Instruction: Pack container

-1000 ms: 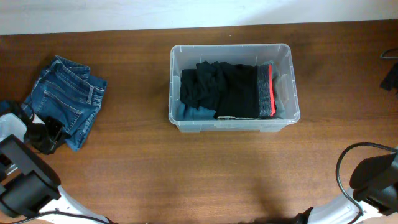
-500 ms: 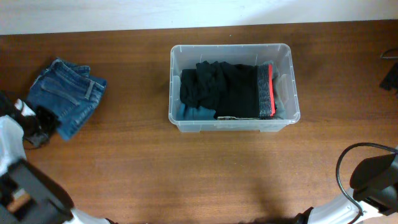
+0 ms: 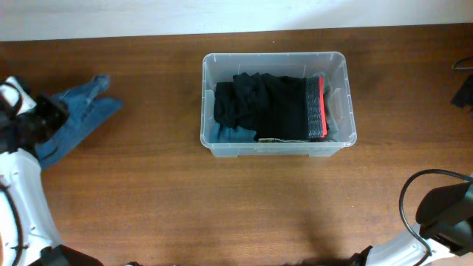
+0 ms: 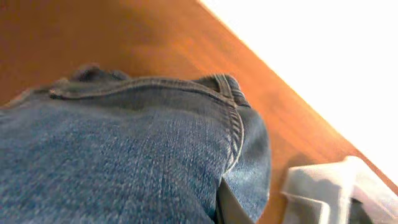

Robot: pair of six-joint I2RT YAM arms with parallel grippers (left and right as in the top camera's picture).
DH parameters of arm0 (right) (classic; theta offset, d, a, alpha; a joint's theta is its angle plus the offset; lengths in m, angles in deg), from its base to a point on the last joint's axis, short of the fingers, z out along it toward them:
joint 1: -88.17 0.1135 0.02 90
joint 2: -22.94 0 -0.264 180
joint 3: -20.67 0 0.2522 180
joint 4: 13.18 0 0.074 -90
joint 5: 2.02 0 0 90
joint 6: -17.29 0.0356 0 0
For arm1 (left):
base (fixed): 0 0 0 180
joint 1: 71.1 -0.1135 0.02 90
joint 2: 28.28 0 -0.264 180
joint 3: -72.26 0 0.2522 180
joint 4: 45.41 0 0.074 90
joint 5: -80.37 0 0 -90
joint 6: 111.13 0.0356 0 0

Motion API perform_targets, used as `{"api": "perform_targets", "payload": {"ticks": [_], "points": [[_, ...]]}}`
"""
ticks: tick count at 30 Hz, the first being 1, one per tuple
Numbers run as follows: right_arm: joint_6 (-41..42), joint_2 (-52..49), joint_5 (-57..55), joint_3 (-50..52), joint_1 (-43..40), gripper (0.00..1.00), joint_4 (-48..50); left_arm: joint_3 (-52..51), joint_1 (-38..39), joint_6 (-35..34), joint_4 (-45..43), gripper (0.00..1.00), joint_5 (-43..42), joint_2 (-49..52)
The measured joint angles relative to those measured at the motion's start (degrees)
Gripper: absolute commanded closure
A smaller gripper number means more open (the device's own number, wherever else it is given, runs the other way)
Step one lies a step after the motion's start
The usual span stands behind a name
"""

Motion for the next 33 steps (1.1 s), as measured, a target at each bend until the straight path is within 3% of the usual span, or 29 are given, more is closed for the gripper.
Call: {"api": "perform_targets", "payload": {"ticks": [5, 19, 27, 33], "points": [[0.04, 0.0, 0.0, 0.0, 0.0, 0.02, 0.0, 0.0, 3.67, -0.57, -0.72, 0.99, -2.64, 0.0], [0.04, 0.0, 0.0, 0.0, 0.0, 0.02, 0.0, 0.0, 3.89, -3.41, 2.99, 0.99, -3.19, 0.0], [0.02, 0.0, 0.0, 0.0, 0.0, 0.02, -0.02, -0.22, 3.89, -1.66, 11.02, 0.99, 2.47, 0.0], [0.07, 0.0, 0.0, 0.0, 0.0, 0.02, -0.02, -5.29, 3.89, -1.53, 11.96, 0.99, 4.42, 0.02]]}}
